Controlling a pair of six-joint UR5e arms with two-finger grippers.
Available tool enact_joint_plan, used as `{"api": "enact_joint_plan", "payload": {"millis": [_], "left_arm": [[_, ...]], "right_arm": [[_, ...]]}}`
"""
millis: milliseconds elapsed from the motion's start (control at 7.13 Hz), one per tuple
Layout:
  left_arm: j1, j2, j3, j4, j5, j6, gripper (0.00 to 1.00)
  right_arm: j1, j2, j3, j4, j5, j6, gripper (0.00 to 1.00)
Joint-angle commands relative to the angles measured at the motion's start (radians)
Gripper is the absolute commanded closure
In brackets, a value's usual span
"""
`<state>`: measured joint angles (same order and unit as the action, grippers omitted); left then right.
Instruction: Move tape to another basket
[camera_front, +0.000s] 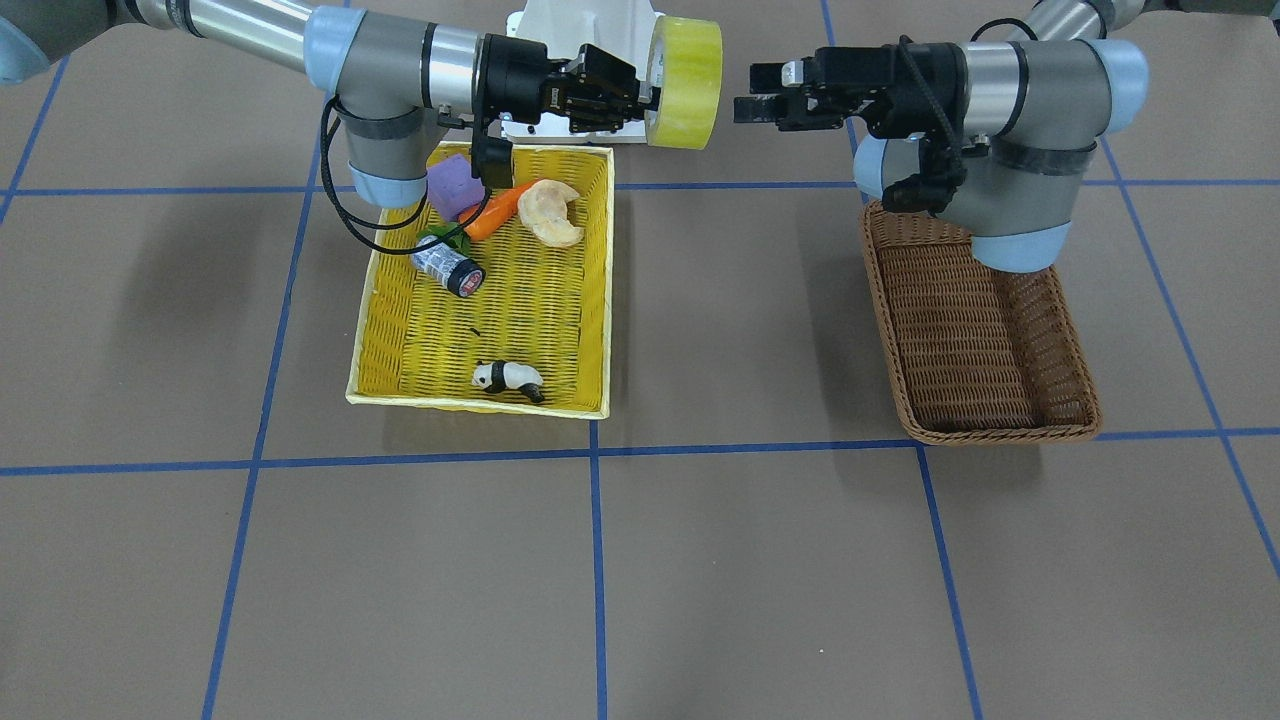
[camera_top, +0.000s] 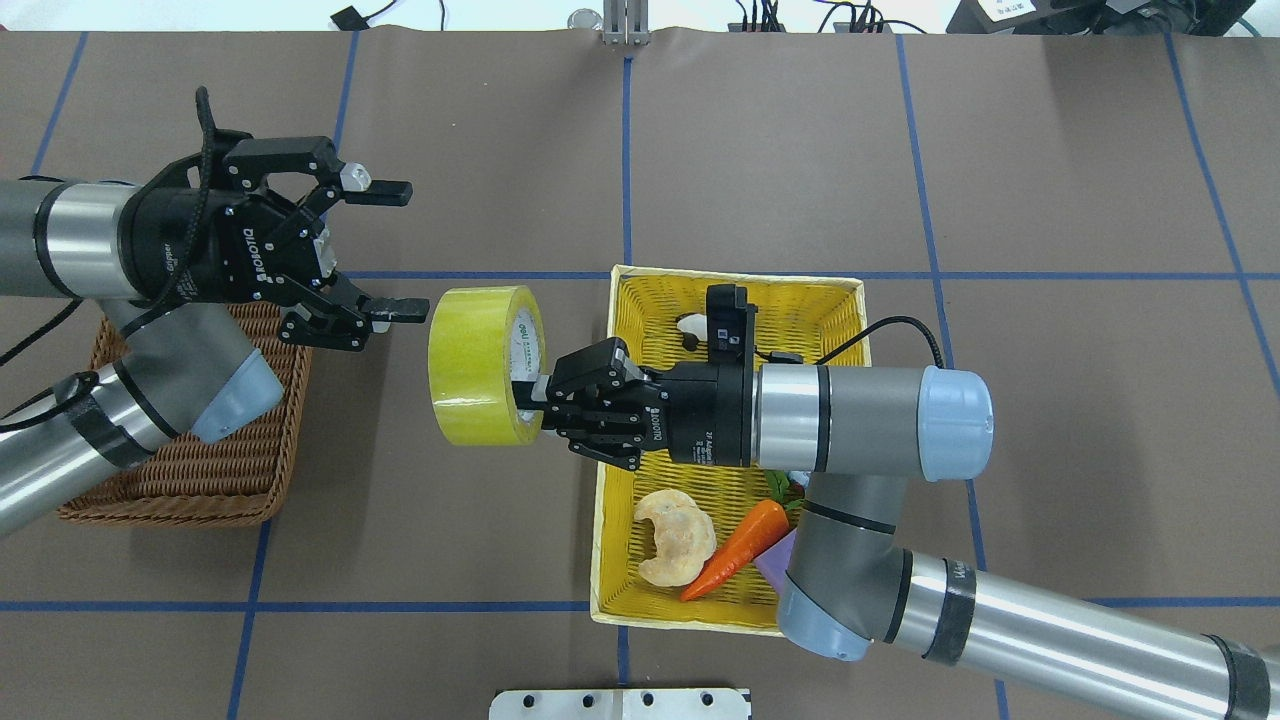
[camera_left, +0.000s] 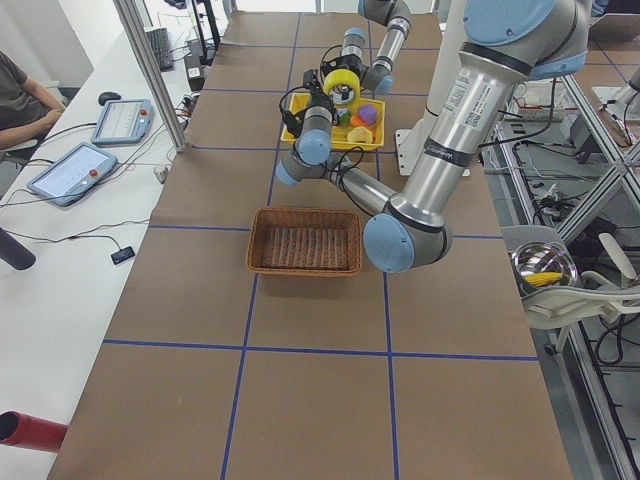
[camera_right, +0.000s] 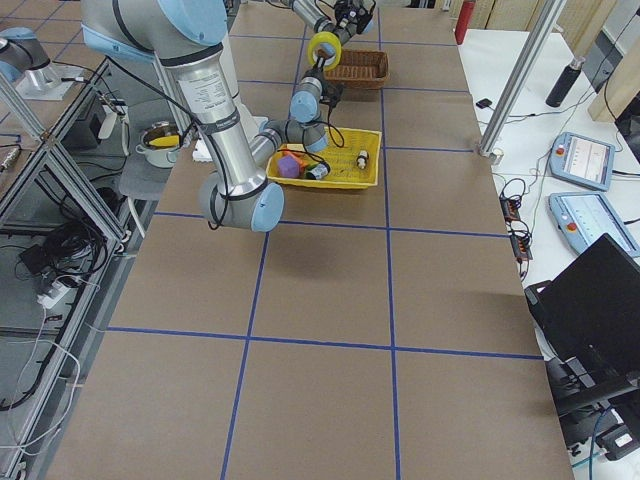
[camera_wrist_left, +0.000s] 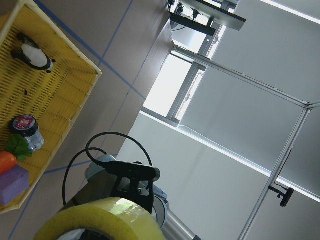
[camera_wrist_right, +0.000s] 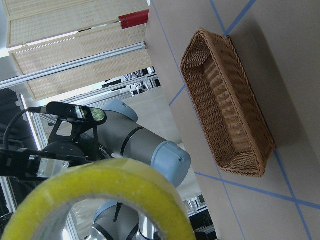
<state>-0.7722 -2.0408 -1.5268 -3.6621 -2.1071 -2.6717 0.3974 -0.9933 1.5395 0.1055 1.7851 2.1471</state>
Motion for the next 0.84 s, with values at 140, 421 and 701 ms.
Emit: {"api": "enact_joint_plan", "payload": {"millis": [140, 421, 701], "left_arm": [[0.037, -0.001, -0.004, -0.026, 0.013, -0.002, 0.07], [0.048, -0.002, -0.006, -0.03, 0.015, 0.0, 0.12], [0.057, -0.003, -0.018, -0.032, 0.054, -0.002, 0.23]], "right_arm": [[-0.002, 0.01, -0.002, 0.003, -0.009, 0.0, 1.0], [-0.002, 0.019, -0.018, 0.003, -0.018, 0.0, 1.0], [-0.002, 0.027, -0.029, 0.002, -0.02, 0.0, 1.0]]}}
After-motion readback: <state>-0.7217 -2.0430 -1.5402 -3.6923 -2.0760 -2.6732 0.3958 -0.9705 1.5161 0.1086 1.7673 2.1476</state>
